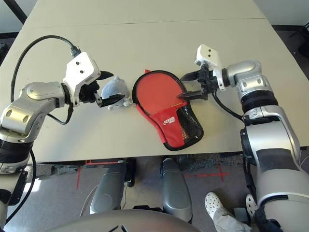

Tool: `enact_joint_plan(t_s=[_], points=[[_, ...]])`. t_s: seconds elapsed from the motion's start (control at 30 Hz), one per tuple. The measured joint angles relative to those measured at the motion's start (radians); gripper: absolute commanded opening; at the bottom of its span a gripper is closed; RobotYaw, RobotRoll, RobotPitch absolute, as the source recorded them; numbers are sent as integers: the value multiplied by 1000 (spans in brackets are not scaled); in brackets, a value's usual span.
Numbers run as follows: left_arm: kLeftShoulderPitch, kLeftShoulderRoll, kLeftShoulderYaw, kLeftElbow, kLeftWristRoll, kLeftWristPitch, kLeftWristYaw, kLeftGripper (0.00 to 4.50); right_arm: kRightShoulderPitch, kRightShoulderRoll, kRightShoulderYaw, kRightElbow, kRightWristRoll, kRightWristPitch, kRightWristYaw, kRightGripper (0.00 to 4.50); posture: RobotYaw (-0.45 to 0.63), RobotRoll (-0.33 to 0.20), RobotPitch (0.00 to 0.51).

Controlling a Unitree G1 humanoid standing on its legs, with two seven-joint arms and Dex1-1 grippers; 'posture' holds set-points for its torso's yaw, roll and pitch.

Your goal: Store the ping-pong paddle in its case and zip it.

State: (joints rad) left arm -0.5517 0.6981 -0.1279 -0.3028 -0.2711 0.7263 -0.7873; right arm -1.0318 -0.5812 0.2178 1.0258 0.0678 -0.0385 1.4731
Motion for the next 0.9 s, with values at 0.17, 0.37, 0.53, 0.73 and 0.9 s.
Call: enact_joint_plan(t_s=[0.17, 0.37, 0.53, 0.73, 0.9], points=[[1, 2, 6, 2, -2, 19, 10, 4500, -6, 26, -6, 13, -16, -25, -13, 4468, 107, 0, 244], [-46, -60, 61, 32, -35, 178, 82, 4500, -5, 33, -6, 26, -48, -81, -35, 4468, 101, 0, 242], [-92, -97, 115, 92, -73, 317, 127, 4500, 2, 34, -6, 28, -59, -115, -43, 4468, 99, 0, 242], [-134, -151, 184, 164, -126, 474, 178, 4500, 7, 34, -12, 28, -63, -132, -50, 4468, 95, 0, 244], [-143, -213, 211, 187, -156, 557, 220, 4500, 15, 35, -17, 28, -68, -143, -58, 4468, 90, 0, 247]])
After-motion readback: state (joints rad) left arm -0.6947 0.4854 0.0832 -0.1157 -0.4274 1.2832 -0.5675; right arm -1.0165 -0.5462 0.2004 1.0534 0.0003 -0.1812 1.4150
